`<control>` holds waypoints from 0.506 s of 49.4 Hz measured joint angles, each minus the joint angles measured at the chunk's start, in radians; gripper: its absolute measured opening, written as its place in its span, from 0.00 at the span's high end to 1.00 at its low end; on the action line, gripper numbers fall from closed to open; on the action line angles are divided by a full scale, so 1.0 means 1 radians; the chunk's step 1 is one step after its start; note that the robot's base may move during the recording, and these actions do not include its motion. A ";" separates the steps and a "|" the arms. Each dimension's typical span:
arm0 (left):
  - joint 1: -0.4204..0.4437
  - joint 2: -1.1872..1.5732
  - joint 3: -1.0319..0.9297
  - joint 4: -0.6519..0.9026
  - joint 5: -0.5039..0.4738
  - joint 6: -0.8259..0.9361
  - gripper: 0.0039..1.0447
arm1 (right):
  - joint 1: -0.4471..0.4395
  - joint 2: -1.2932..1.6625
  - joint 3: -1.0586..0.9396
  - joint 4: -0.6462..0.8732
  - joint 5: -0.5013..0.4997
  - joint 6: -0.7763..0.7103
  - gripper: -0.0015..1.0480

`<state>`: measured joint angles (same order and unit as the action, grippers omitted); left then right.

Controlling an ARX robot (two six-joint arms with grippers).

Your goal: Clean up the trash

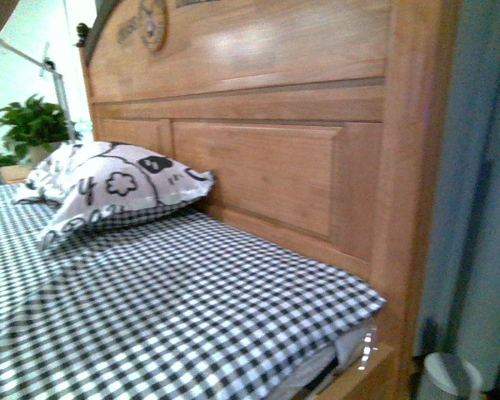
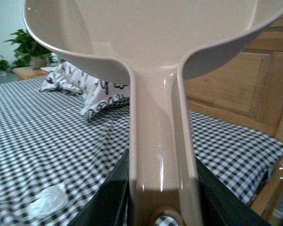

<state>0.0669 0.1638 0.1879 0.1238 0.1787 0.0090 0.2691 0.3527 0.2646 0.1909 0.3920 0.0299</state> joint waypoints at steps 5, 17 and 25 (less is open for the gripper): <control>0.000 0.000 0.000 0.000 0.000 0.000 0.74 | 0.000 -0.001 0.000 0.000 0.000 0.000 0.80; 0.000 0.000 -0.002 0.000 -0.003 0.000 0.74 | 0.000 -0.001 0.000 0.000 -0.002 0.000 0.80; 0.000 0.001 -0.002 0.000 -0.002 0.000 0.74 | 0.000 -0.001 0.000 0.000 -0.002 0.000 0.80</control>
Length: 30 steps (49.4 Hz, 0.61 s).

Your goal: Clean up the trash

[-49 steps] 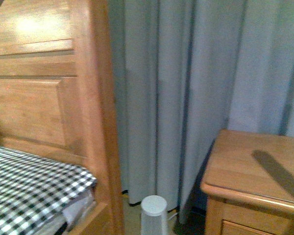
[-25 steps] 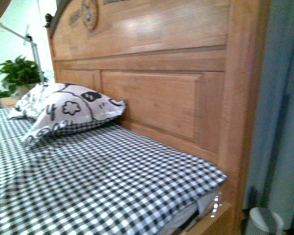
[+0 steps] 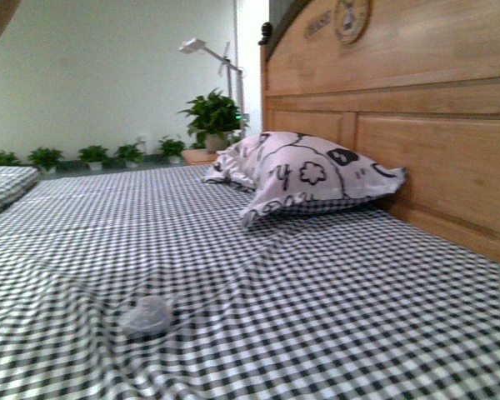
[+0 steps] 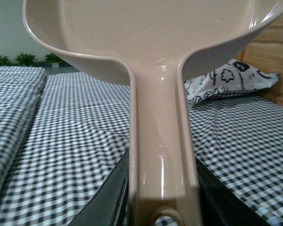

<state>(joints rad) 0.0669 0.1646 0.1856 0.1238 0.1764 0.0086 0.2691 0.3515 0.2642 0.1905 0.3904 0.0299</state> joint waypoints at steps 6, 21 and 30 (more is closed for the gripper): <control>0.000 -0.002 0.000 0.000 0.006 0.001 0.74 | 0.000 0.000 0.000 0.000 0.002 0.000 0.80; 0.030 0.035 0.059 -0.172 0.040 -0.066 0.74 | 0.001 0.002 0.000 0.000 -0.005 0.000 0.80; 0.328 0.353 0.163 -0.200 0.366 0.070 0.74 | 0.000 -0.003 0.000 0.000 0.000 0.000 0.80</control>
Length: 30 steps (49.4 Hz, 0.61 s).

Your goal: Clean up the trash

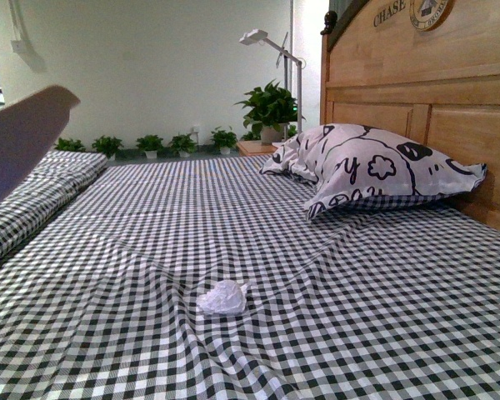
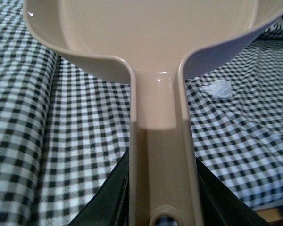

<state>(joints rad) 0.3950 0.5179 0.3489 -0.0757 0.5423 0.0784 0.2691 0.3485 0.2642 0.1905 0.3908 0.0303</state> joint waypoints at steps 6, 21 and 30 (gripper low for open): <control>0.106 0.297 0.092 0.040 0.159 0.278 0.74 | 0.000 0.003 0.000 0.000 0.002 0.000 0.80; 0.015 0.627 0.190 -0.012 0.152 0.761 0.74 | 0.000 0.003 0.000 0.000 0.001 0.000 0.80; -0.073 0.722 0.225 0.020 0.120 0.805 0.74 | 0.000 0.003 0.000 0.000 0.001 0.000 0.80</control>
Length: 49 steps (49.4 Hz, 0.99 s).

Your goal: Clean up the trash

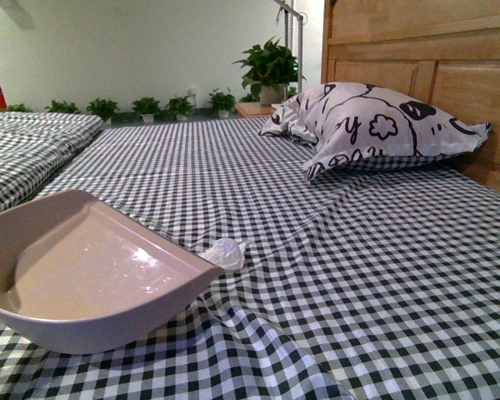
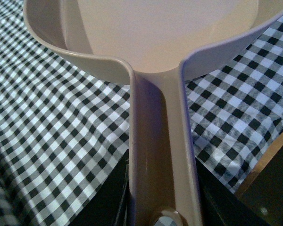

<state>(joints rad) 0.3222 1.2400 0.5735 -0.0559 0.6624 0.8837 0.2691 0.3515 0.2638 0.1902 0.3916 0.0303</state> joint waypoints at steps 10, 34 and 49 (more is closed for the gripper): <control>-0.067 0.085 0.044 -0.024 -0.022 0.029 0.74 | 0.000 0.000 0.000 0.000 0.000 0.000 0.80; -0.078 0.187 0.111 -0.106 -0.061 0.092 0.74 | 0.000 0.000 0.000 0.000 0.000 0.000 0.80; -0.077 0.209 0.111 -0.087 -0.080 0.104 0.74 | 0.000 0.000 0.000 0.000 0.000 0.000 0.80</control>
<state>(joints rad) 0.2451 1.4487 0.6842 -0.1432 0.5827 0.9878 0.2691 0.3515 0.2638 0.1902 0.3920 0.0303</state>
